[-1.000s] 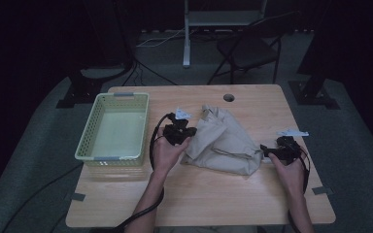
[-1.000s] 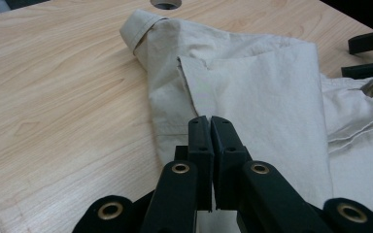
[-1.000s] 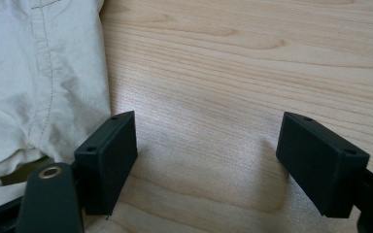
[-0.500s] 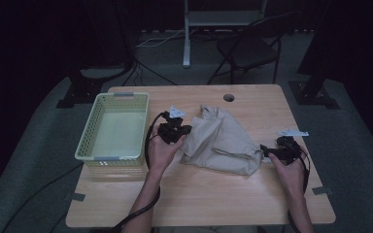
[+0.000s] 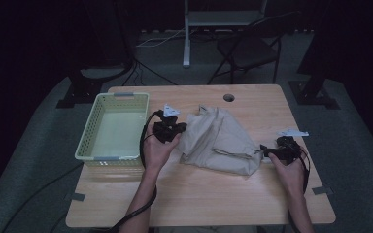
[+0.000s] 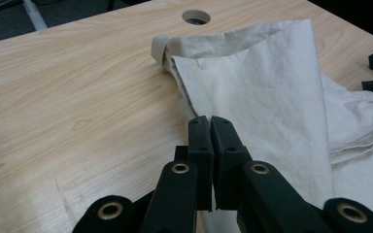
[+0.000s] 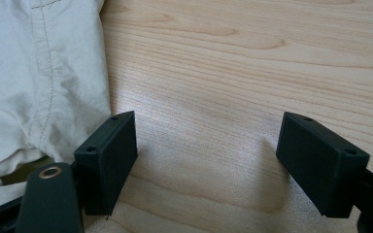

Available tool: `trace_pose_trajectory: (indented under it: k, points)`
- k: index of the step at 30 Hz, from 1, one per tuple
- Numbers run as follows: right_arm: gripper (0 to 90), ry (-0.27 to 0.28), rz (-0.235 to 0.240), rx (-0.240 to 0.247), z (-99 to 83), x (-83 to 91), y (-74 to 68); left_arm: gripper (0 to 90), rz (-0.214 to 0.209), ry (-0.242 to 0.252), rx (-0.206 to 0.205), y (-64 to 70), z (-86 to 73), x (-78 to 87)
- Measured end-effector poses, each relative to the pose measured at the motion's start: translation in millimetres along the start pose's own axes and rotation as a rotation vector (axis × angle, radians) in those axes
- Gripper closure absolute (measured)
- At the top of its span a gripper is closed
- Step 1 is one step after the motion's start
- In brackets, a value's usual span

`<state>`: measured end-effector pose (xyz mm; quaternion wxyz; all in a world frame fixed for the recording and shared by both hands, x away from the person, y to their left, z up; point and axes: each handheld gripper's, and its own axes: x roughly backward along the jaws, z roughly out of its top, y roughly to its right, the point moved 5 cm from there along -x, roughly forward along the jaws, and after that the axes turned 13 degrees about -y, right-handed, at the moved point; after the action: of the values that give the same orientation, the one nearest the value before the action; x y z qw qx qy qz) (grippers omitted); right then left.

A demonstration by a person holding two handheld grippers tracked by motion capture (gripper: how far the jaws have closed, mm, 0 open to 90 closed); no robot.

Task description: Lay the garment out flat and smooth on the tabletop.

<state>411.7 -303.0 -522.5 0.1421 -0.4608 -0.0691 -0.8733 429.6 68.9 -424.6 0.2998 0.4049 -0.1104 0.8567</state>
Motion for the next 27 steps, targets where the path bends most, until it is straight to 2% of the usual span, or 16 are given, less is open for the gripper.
trace_pose_trajectory:
  k: [12, 27]
  points:
    - [21.8, 0.0, 0.0, -0.001, 0.0, 0.0, 0.0, 88.9, 0.051, -0.003, 0.008, -7.4, -5.4, 3.0]
    - [21.8, 0.0, 0.0, -0.001, 0.0, 0.0, -0.1, 88.8, 0.105, 0.006, 0.017, -18.6, -7.4, 16.8]
